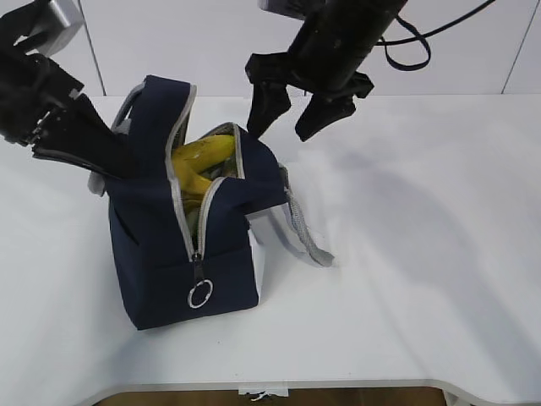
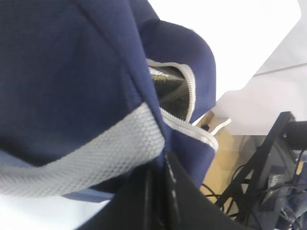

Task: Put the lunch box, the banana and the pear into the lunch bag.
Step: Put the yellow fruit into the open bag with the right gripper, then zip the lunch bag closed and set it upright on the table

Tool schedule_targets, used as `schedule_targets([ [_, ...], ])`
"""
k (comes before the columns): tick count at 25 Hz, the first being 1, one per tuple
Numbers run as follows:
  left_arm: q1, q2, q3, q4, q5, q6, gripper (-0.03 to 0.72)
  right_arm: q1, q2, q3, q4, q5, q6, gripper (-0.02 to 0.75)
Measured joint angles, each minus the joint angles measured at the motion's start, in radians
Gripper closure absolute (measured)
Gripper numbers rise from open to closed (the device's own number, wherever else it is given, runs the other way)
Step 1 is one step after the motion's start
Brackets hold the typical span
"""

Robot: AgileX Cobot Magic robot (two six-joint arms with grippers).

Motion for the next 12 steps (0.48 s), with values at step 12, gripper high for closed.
schedule_targets([
  [12, 0.0, -0.005, 0.0, 0.06, 0.006, 0.0, 0.694, -0.002, -0.006, 0.116, -0.002, 0.002, 0.074, 0.156],
])
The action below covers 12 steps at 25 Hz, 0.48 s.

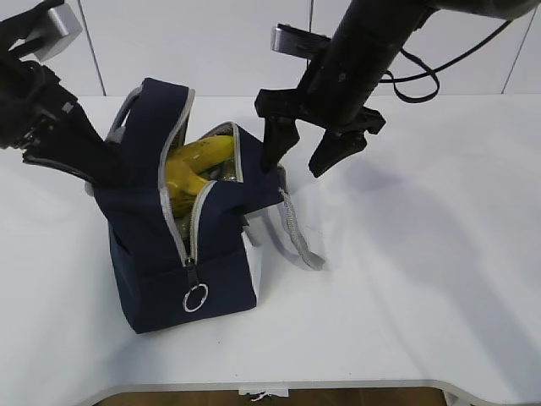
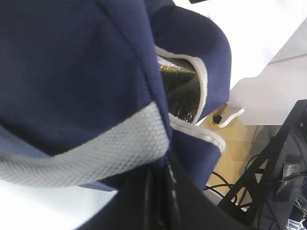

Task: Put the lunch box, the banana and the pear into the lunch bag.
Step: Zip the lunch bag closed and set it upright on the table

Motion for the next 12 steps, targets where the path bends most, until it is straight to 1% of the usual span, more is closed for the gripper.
schedule_targets([
  [12, 0.0, 0.0, 0.0, 0.004, 0.0, 0.0, 0.694, 0.0, 0.101, 0.001, 0.08, -0.004, 0.0, 0.157],
])
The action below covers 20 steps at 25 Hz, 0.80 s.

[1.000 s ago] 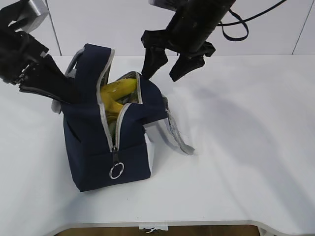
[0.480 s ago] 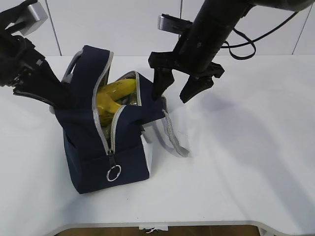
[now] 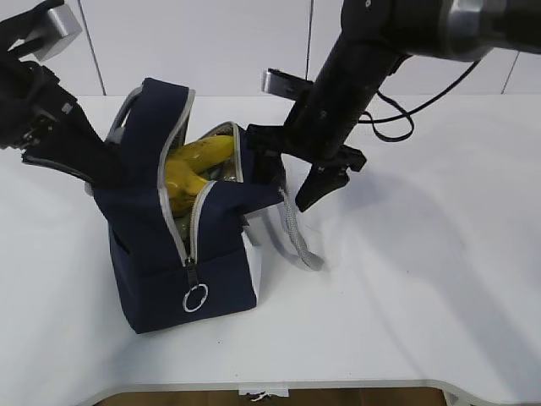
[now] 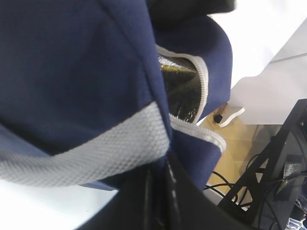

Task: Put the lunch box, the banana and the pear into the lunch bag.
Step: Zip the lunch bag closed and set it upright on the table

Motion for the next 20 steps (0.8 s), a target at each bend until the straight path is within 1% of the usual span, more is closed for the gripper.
schedule_targets([
  [3, 0.0, 0.0, 0.0, 0.0, 0.0, 0.0, 0.694, 0.0, 0.027, 0.0, 0.029, 0.0, 0.0, 0.191],
  [6, 0.0, 0.0, 0.0, 0.002, 0.0, 0.0, 0.694, 0.0, 0.028, 0.0, 0.052, -0.002, 0.0, 0.356],
  [7, 0.0, 0.0, 0.0, 0.002, 0.0, 0.0, 0.694, 0.0, 0.028, 0.0, 0.054, -0.002, 0.0, 0.444],
  [9, 0.0, 0.0, 0.0, 0.003, 0.0, 0.0, 0.694, 0.0, 0.028, 0.0, 0.054, -0.002, 0.0, 0.582],
  [11, 0.0, 0.0, 0.0, 0.003, 0.0, 0.0, 0.694, 0.0, 0.026, 0.0, 0.054, -0.004, -0.007, 0.683],
  [13, 0.0, 0.0, 0.0, 0.003, 0.0, 0.0, 0.694, 0.0, 0.019, 0.0, 0.053, -0.004, -0.013, 0.717],
  [16, 0.0, 0.0, 0.0, -0.001, 0.002, 0.0, 0.694, 0.0, -0.015, 0.0, 0.027, -0.004, -0.018, 0.723],
  [19, 0.0, 0.0, 0.0, -0.048, 0.002, 0.008, 0.694, 0.0, -0.061, 0.0, -0.032, -0.004, -0.019, 0.724],
  [20, 0.0, 0.0, 0.0, -0.079, 0.002, 0.021, 0.694, 0.002, -0.084, 0.0, -0.063, -0.004, -0.018, 0.724],
])
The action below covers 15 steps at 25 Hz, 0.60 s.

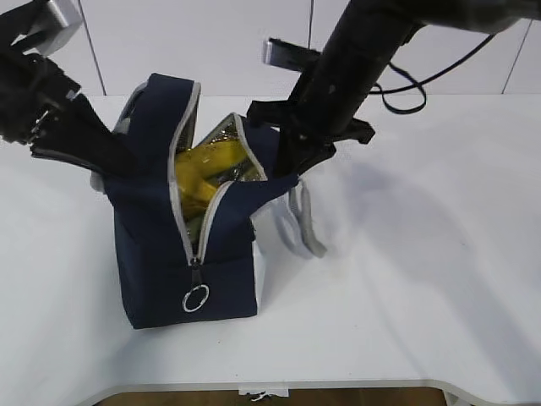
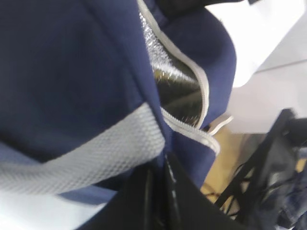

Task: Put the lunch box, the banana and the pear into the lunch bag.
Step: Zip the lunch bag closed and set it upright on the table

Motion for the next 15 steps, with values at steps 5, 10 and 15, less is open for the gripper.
schedule_targets([
  [5, -0.031, 0.0, 0.0, -0.15, -0.01, 0.043, 0.694, 0.0, -0.092, 0.0, -0.095, 0.015, 0.002, 0.725],
  [10, -0.129, 0.0, 0.002, -0.213, -0.086, 0.06, 0.694, 0.0, -0.154, 0.0, -0.171, 0.033, 0.002, 0.725],
  [15, -0.234, 0.022, 0.004, -0.243, -0.275, 0.065, 0.693, 0.0, -0.16, 0.0, -0.219, 0.033, 0.002, 0.725],
])
